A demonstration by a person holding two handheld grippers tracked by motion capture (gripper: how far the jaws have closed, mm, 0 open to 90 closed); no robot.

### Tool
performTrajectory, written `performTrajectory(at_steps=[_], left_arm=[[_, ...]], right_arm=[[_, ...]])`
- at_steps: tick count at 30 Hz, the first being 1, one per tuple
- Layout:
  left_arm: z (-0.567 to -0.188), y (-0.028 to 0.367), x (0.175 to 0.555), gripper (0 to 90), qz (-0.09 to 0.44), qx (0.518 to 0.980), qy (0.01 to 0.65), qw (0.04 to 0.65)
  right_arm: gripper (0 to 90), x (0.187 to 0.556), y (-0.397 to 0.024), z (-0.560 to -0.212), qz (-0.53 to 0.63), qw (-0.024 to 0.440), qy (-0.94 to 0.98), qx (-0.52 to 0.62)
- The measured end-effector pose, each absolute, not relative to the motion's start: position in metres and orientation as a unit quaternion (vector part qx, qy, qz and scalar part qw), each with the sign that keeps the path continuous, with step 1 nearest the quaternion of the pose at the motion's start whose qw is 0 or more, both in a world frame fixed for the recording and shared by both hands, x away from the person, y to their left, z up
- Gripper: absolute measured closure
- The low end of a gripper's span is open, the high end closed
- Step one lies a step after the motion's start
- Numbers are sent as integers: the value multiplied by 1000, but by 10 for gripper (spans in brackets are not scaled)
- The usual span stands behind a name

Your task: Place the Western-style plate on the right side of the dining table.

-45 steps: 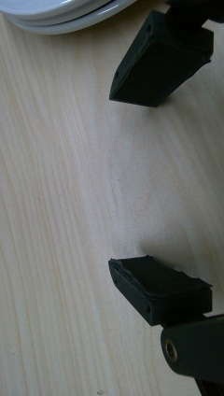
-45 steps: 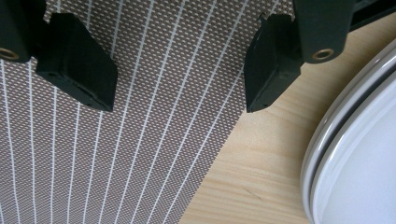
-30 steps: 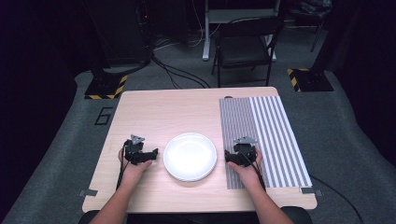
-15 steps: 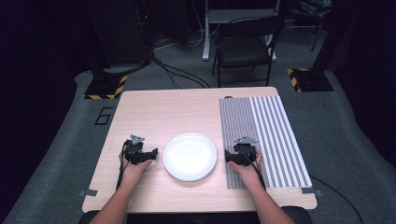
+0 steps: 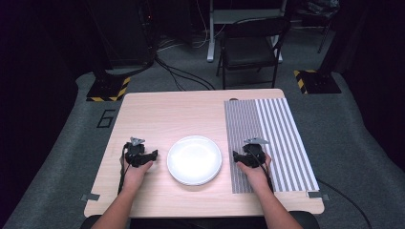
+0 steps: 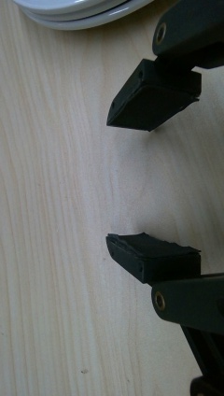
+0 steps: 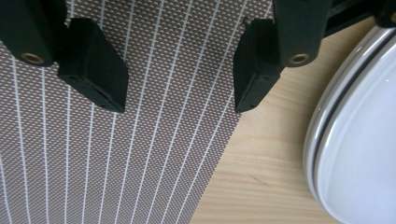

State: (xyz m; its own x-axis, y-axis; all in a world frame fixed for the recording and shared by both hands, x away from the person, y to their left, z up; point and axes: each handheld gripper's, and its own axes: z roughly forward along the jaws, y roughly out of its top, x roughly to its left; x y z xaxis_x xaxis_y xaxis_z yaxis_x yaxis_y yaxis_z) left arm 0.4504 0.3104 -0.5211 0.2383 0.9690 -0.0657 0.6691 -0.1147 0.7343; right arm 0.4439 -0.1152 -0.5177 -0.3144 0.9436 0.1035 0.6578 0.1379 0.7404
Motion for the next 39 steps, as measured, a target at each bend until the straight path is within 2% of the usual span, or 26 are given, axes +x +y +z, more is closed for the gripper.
performTrajectory(at_steps=[4, 6, 10, 19, 27, 33, 39], left_arm=[[-516, 311, 448, 418, 202, 710, 583, 340], [-513, 310, 446, 427, 193, 708, 584, 346], [-508, 306, 442, 429, 184, 710, 577, 359], [-504, 300, 438, 429, 158, 711, 574, 375], [-497, 295, 435, 523, 96, 700, 586, 398], [-494, 294, 433, 587, 70, 694, 588, 410], [-494, 293, 432, 626, 30, 684, 593, 423]], right_arm=[[398, 440, -113, -512, 362, 204, 732, 540], [418, 436, -110, -509, 370, 188, 731, 541], [440, 433, -109, -507, 379, 168, 735, 537], [490, 430, -107, -503, 389, 154, 733, 537], [507, 425, -106, -500, 402, 142, 725, 540], [513, 424, -104, -500, 407, 130, 727, 538], [526, 425, -103, -501, 412, 112, 723, 544]])
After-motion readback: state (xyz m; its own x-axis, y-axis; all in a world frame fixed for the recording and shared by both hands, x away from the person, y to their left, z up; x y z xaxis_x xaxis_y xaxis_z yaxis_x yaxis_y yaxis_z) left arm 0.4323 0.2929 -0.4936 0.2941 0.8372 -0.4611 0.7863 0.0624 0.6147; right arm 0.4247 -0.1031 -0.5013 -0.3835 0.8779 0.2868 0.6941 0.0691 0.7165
